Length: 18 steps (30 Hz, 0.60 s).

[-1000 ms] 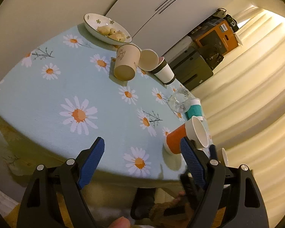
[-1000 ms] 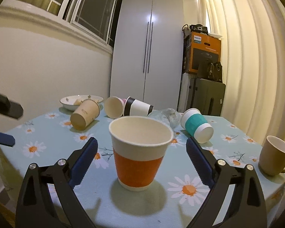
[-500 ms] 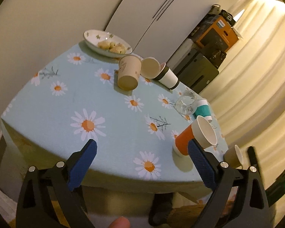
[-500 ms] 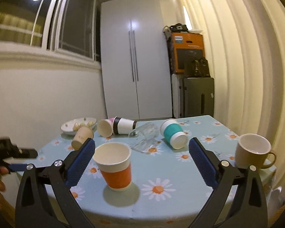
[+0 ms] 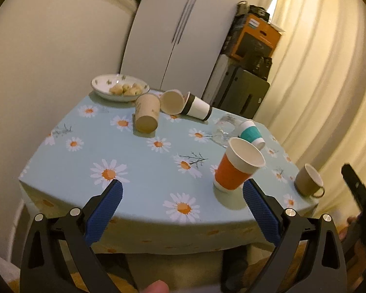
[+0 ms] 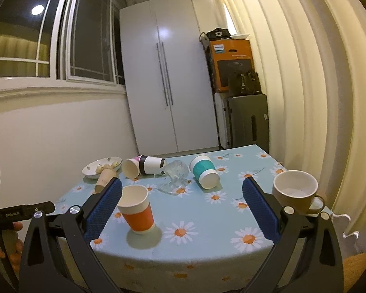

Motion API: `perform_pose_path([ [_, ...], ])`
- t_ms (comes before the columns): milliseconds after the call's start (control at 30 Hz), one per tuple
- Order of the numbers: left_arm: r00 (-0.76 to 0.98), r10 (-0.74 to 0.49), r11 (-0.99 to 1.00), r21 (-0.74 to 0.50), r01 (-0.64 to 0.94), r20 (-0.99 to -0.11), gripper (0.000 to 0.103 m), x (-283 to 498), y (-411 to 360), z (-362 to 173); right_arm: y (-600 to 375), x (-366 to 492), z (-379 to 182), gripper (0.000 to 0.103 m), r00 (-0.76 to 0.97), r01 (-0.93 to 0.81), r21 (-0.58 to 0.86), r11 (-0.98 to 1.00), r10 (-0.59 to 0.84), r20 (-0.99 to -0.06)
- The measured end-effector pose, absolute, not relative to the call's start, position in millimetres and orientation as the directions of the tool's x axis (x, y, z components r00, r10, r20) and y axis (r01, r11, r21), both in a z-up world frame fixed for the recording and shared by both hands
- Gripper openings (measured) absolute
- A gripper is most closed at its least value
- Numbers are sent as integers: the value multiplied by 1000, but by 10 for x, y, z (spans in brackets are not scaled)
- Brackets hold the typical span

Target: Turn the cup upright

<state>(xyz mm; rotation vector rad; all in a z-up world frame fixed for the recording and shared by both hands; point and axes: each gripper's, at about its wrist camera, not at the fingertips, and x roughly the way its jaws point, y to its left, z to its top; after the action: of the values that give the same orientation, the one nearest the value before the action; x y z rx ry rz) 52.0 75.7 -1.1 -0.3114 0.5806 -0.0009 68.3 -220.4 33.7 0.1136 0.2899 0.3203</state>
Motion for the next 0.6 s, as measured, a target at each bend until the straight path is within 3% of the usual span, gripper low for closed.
perform_pose_path([
  [467,899,-116,991,-113,75,-423,96,-137,106,172,-2282,259,412,98,846,-425,-22,905,389,-364],
  [600,896,-143,987,-131,96,-420,96,-245,81,191,-2375,172,400,98,840,-430,-19,903,392,-375],
])
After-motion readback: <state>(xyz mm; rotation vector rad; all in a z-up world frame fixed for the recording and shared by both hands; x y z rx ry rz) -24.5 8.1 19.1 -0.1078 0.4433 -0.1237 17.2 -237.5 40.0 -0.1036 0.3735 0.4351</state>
